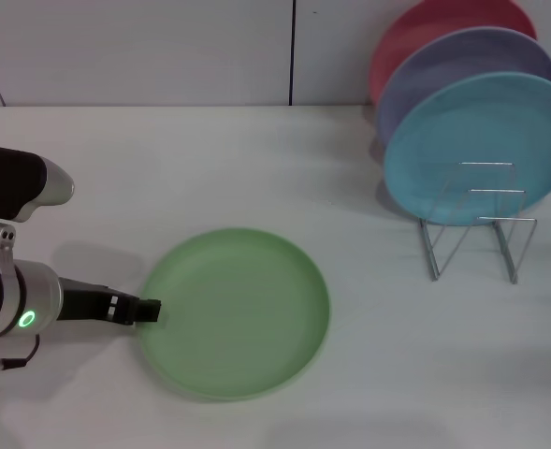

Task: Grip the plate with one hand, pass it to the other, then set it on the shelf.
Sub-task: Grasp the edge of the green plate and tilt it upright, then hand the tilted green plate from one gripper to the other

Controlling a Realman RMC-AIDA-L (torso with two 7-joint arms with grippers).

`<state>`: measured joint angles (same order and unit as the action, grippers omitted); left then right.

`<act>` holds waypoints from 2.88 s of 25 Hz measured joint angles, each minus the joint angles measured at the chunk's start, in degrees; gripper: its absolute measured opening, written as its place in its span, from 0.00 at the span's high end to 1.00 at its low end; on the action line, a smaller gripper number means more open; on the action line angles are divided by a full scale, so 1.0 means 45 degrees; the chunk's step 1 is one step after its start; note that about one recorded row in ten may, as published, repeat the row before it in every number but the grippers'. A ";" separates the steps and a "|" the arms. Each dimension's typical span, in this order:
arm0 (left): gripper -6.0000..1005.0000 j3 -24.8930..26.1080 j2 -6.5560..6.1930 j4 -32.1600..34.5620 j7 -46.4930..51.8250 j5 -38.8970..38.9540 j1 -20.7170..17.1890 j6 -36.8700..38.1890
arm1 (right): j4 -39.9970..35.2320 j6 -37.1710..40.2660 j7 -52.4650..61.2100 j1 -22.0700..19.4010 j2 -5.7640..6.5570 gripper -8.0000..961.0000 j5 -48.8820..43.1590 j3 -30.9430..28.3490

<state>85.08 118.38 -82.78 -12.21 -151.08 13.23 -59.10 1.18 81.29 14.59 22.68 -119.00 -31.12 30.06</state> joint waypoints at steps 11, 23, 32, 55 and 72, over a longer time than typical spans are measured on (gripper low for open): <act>0.28 -0.0004 -0.0005 0.0030 0.0046 -0.0057 0.0249 -0.0315 | -0.0010 0.0002 -0.0001 0.0016 0.0000 0.14 0.0000 0.0000; 0.41 -0.0084 0.0001 0.0015 0.0427 -0.0407 0.0464 -0.0800 | -0.0066 -0.0007 0.0000 0.0019 0.0000 0.14 0.0000 0.0000; 0.43 -0.0024 0.0001 -0.0039 0.0610 -0.0412 0.0660 -0.1095 | -0.0068 -0.0026 0.0000 0.0020 0.0000 0.14 0.0002 0.0000; 0.89 -0.0128 -0.0017 -0.0618 0.0799 -0.0961 0.0920 -0.1463 | -0.0120 0.0192 0.0081 0.0008 0.0001 0.14 0.0000 0.0180; 0.95 0.0012 -0.0044 -0.3105 0.0492 -0.0916 0.0450 -0.0756 | -1.5342 -0.3656 1.8169 0.0190 0.0121 0.14 -1.1922 0.5156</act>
<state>85.13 118.19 -96.76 -10.00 -155.20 15.26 -62.50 -67.86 64.84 96.35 23.53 -118.46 -84.77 53.26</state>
